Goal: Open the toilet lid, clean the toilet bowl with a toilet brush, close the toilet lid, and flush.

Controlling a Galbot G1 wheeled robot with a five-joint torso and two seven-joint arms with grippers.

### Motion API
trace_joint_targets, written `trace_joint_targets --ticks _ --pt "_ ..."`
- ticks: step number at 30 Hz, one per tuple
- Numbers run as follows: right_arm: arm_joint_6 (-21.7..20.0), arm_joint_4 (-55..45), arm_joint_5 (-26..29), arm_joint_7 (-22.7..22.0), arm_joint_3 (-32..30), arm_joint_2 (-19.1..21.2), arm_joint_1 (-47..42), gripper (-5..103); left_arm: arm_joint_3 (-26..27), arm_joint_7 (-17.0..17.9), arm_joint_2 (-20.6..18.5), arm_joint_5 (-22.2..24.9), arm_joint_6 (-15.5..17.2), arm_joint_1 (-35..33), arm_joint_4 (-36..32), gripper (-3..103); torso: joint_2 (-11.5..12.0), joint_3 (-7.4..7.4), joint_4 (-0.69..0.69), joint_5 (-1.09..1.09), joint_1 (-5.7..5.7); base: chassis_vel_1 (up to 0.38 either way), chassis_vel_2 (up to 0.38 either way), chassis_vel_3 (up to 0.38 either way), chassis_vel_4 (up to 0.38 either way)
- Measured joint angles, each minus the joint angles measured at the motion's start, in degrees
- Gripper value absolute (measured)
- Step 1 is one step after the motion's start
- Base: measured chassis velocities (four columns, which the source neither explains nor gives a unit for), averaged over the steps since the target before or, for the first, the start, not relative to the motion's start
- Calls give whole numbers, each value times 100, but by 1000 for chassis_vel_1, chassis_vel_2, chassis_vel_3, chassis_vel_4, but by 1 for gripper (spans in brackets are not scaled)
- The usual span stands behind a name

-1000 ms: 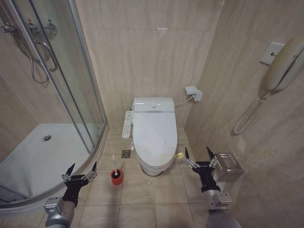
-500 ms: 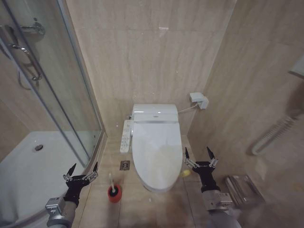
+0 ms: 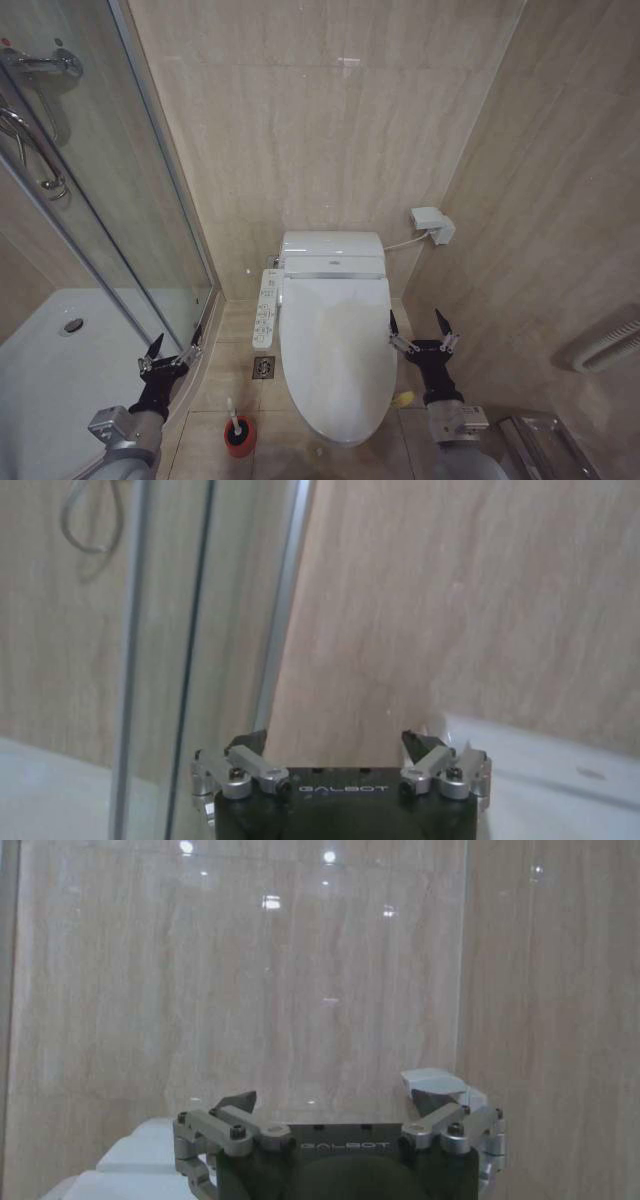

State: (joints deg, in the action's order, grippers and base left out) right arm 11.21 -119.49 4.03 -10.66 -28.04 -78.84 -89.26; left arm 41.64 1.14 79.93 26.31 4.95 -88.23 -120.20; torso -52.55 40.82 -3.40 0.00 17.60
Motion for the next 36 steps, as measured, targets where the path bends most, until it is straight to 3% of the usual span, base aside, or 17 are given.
trace_joint_targets --ticks 4,5,6,9,13,17,22,35,36 --pt "0 0 0 0 0 0 -1 100 137 -1 -113 -94 -130 144 20 92 0 0 0 0 0 40 -51 -27 48" --pt "0 0 0 1 0 0 -1 100 177 -19 -146 -163 -114 177 7 92 0 0 1 0 1 0 0 0 0" --pt "0 0 0 0 0 0 -1 100 203 -23 -180 -183 -84 210 -3 100 0 0 1 0 2 0 0 0 0" --pt "0 0 0 0 0 0 1 100 271 -33 -336 -111 110 371 12 100 0 1 1 0 4 0 0 0 0" --pt "0 0 0 1 0 0 2 100 369 -438 -657 -103 150 730 276 100 1 2 0 -1 6 0 0 0 0" --pt "0 0 0 3 0 0 1 100 345 -609 -892 -60 239 977 486 100 1 1 0 0 6 0 0 0 0" --pt "0 0 0 2 0 0 1 100 175 -718 -1056 -27 341 1346 907 97 0 2 1 -1 6 0 0 0 0" --pt "0 0 0 2 0 0 1 100 -582 -574 -1079 240 -25 2117 2018 96 1 2 1 0 5 0 0 0 0" --pt "0 0 0 0 0 0 1 100 -645 -558 -1108 265 -26 2188 2083 92 1 2 1 0 5 0 0 0 0"
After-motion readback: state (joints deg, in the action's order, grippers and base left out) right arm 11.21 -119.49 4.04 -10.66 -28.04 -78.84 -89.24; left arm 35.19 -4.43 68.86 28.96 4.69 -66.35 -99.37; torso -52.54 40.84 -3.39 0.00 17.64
